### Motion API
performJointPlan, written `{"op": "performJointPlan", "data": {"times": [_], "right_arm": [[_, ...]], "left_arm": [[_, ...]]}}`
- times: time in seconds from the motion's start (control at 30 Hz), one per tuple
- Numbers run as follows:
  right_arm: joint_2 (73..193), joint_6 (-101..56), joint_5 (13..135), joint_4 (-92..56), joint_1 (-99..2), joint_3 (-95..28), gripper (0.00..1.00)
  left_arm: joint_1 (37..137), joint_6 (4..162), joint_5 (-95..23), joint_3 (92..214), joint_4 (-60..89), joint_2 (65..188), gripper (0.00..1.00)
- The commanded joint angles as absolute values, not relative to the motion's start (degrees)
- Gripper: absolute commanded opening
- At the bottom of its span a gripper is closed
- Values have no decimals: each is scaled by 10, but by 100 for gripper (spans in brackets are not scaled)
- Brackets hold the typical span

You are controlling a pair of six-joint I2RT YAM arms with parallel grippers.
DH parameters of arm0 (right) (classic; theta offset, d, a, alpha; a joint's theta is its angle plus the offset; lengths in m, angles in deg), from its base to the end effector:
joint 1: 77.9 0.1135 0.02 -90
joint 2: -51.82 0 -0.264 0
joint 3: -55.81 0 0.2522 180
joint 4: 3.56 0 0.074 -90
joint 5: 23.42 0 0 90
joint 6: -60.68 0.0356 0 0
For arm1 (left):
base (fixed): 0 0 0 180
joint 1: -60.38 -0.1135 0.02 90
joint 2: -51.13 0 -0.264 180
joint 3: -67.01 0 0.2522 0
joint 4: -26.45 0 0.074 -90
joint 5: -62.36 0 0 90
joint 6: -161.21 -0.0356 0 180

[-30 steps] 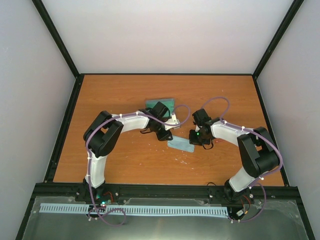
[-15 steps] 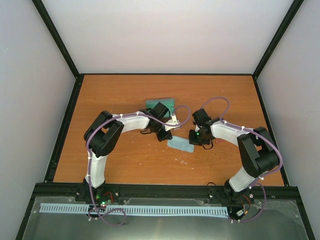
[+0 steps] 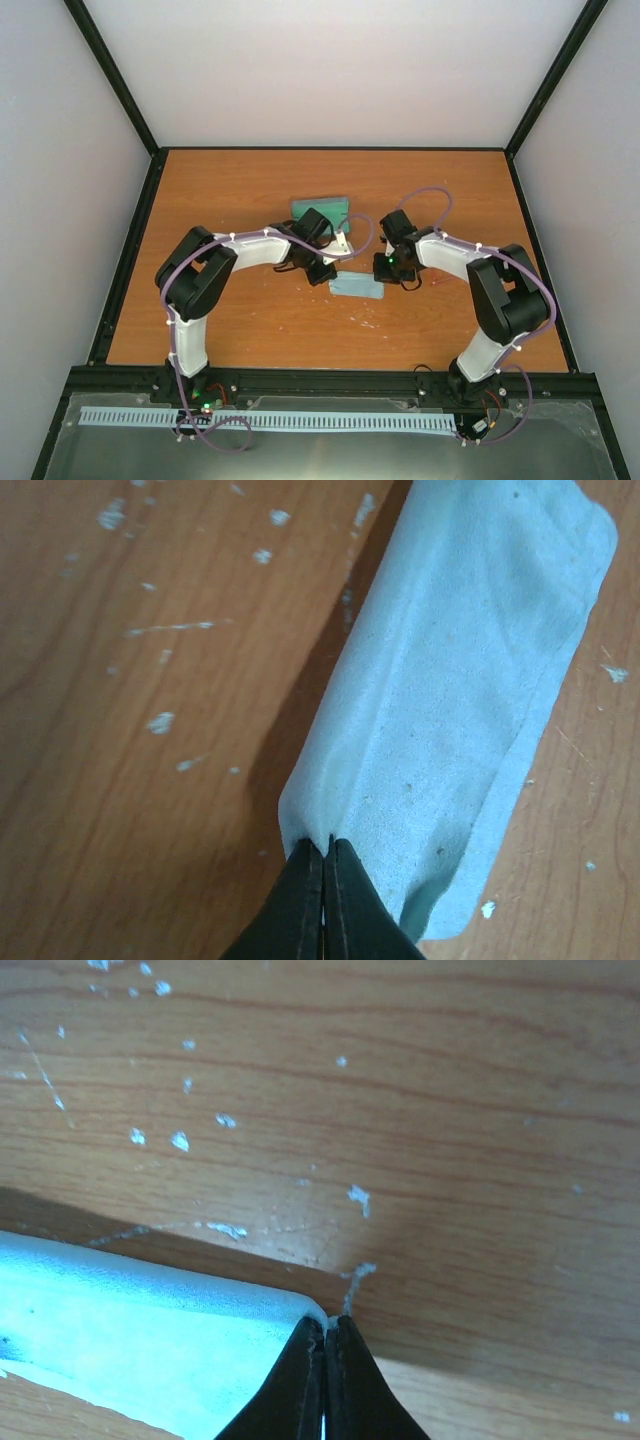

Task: Organize the sunglasses
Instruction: Pick up the glasses cleaning cloth from the center of the board, then place the glasses cleaning cloth in the sunglasses case.

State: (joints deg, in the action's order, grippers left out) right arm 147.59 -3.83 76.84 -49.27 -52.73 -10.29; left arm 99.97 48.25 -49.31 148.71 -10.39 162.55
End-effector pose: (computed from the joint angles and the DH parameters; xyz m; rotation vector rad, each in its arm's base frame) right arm 0.2627 0.1304 0.1458 -0.0258 2.9609 0.4027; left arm 0.2829 -0.2510 0.1360 1.5106 2.2781 -0.5992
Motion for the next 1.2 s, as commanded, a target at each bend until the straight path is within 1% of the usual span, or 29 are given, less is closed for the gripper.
{"op": "performJointPlan", "data": {"times": [0.0, 0.27, 0.67, 0.9, 1.17], "right_arm": [[1493, -51, 765, -499, -522, -135, 3], [1531, -67, 774, -499, -518, -197, 3], [1619, -97, 781, -514, -507, -333, 3], [1668, -100, 787, -522, -501, -403, 3], [1708, -102, 776, -529, -498, -476, 3]], "left_arm": [[979, 500, -469, 1483, -80, 1588, 0], [945, 509, -453, 1472, -66, 1561, 0], [907, 518, -414, 1453, -42, 1538, 1], [869, 523, -411, 1468, -32, 1544, 0], [861, 516, -408, 1486, -28, 1554, 0]]}}
